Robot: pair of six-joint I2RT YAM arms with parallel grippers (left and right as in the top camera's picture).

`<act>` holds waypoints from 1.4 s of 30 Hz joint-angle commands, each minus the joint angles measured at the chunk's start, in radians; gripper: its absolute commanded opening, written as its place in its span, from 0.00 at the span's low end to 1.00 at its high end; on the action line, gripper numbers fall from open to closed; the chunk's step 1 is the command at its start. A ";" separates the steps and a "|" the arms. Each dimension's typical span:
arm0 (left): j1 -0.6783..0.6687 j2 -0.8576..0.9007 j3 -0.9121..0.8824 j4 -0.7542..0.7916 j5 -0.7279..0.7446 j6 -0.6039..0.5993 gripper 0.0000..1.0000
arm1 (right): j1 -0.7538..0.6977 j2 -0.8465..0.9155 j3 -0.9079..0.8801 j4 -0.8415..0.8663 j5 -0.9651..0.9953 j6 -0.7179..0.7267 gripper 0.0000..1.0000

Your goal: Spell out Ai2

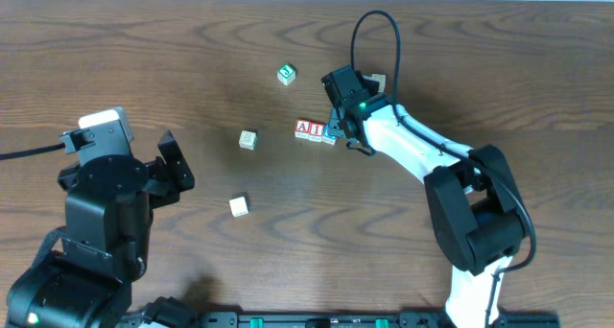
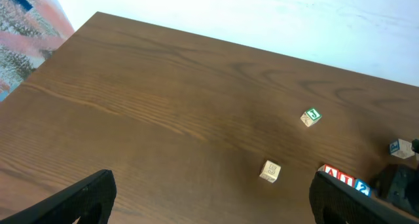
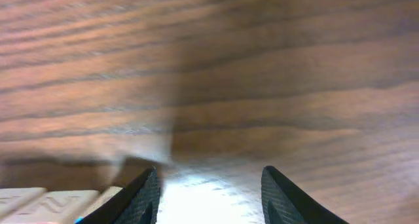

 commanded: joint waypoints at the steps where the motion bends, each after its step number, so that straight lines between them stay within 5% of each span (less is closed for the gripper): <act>1: 0.000 0.001 0.008 -0.003 -0.018 0.014 0.95 | -0.005 0.012 -0.002 -0.027 0.019 0.050 0.50; 42: 0.000 0.001 0.008 -0.003 -0.018 0.014 0.95 | 0.002 0.012 -0.002 -0.007 -0.063 0.115 0.47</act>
